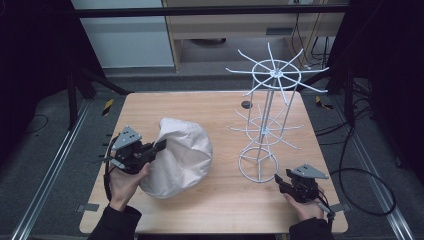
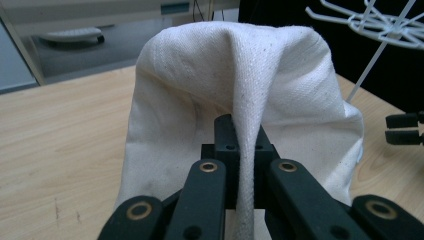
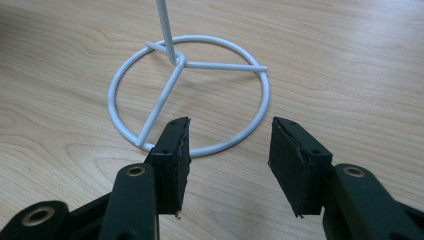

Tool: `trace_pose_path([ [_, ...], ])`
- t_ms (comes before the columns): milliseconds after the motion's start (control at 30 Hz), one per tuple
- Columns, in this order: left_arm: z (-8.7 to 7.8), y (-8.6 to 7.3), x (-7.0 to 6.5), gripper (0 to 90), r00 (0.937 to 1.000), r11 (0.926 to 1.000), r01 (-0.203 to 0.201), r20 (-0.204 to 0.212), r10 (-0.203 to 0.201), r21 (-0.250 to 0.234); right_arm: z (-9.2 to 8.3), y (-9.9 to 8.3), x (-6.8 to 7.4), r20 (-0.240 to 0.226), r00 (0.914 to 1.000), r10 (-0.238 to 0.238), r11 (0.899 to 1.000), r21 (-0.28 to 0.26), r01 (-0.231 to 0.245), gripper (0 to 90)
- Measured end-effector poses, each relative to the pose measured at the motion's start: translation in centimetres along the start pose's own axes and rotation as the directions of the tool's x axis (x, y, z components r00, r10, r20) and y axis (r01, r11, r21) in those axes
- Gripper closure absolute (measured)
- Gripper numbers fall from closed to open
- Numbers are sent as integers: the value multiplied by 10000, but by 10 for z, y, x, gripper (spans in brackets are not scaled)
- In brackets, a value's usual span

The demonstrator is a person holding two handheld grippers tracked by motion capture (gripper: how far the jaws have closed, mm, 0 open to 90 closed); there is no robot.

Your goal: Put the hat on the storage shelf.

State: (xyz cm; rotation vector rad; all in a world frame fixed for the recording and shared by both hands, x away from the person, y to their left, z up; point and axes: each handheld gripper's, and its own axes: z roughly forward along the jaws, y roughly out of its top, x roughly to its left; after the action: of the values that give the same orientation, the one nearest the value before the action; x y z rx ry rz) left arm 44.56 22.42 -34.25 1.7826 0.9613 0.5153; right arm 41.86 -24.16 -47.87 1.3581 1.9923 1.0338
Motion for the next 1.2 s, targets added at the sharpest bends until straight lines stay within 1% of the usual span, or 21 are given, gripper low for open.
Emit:
trace_pose_path([
  [133, -12, 3, -1, 882, 10000, 9976, 50, -39, -52, -695, 0, 0, 0, 12, 10000, -19, 10000, -2, 19, 506],
  [167, -12, 3, -1, 882, 10000, 9976, 50, -39, -52, -695, 0, 0, 0, 12, 10000, -19, 10000, -2, 19, 506],
  [200, -16, 4, -1, 882, 10000, 9950, 64, -53, -70, -994, 0, 0, 0, 28, 10000, -26, 10000, 6, 25, 505],
  [233, -16, 4, -1, 882, 10000, 9950, 64, -53, -70, -994, 0, 0, 0, 28, 10000, -26, 10000, 6, 25, 505],
  [267, -21, 5, -2, 882, 9999, 9920, 82, -64, -91, -1262, 0, 0, 0, 34, 10000, -12, 10000, 1, 12, 505],
  [433, -30, 7, -1, 881, 9998, 9849, 203, 85, -192, -1717, 0, 0, 0, 68, 10000, -23, 10000, 30, 23, 504],
  [467, -35, 8, -1, 882, 9997, 9799, 259, 102, -244, -1980, 1, 0, 0, 75, 10000, -38, 10000, 46, 38, 504],
  [500, -35, 8, -1, 882, 9997, 9799, 259, 102, -244, -1980, 1, 0, 0, 75, 10000, -38, 10000, 46, 38, 504],
  [533, -40, 10, -1, 882, 9994, 9736, 342, 164, -313, -2255, 0, 0, 0, 62, 10000, -29, 10000, 29, 29, 504],
  [567, -40, 10, -1, 882, 9994, 9736, 342, 164, -313, -2255, 0, 0, 0, 71, 10000, -30, 10000, 21, 30, 504],
  [600, -45, 11, -2, 882, 9994, 9674, 334, 181, -298, -2512, 0, 0, 0, 69, 10000, -24, 10000, 16, 24, 504],
  [667, -49, 13, -3, 882, 9993, 9624, 342, 215, -295, -2694, 0, 0, 0, 70, 10000, -29, 10000, 31, 28, 504],
  [700, -49, 13, -3, 882, 9993, 9624, 342, 215, -295, -2694, 0, 0, 0, 70, 10000, -29, 10000, 31, 28, 504],
  [733, -53, 14, -3, 882, 9994, 9578, 333, 225, -280, -2856, 1, 0, 0, 67, 10000, -21, 10000, 49, 20, 504],
  [800, -56, 15, -5, 881, 9994, 9530, 310, 241, -248, -3015, 0, 0, 1, 71, 10000, -16, 10000, 50, 16, 504],
  [833, -56, 15, -5, 882, 9994, 9530, 310, 241, -248, -3015, 0, 0, 1, 71, 10000, -16, 10000, 50, 16, 504],
  [933, -60, 17, -8, 882, 9994, 9433, 292, 295, -206, -3306, 0, 0, 0, 93, 10000, -4, 10000, 27, 4, 503],
  [967, -60, 17, -8, 882, 9994, 9433, 292, 295, -206, -3306, 0, 0, 0, 93, 10000, -4, 10000, 27, 4, 503],
  [1000, -62, 18, -10, 882, 9995, 9388, 248, 273, -164, -3436, 0, 0, -1, 94, 10000, -4, 10000, 13, 3, 503],
  [1133, -65, 20, -12, 882, 9992, 9306, 294, 344, -181, -3650, 0, 0, -1, 78, 9999, 130, 9999, 73, -130, 503],
  [1200, -67, 22, -13, 882, 9992, 9264, 285, 365, -160, -3756, 0, -1, -1, 142, 9999, 46, 10000, 1, -46, 504],
])
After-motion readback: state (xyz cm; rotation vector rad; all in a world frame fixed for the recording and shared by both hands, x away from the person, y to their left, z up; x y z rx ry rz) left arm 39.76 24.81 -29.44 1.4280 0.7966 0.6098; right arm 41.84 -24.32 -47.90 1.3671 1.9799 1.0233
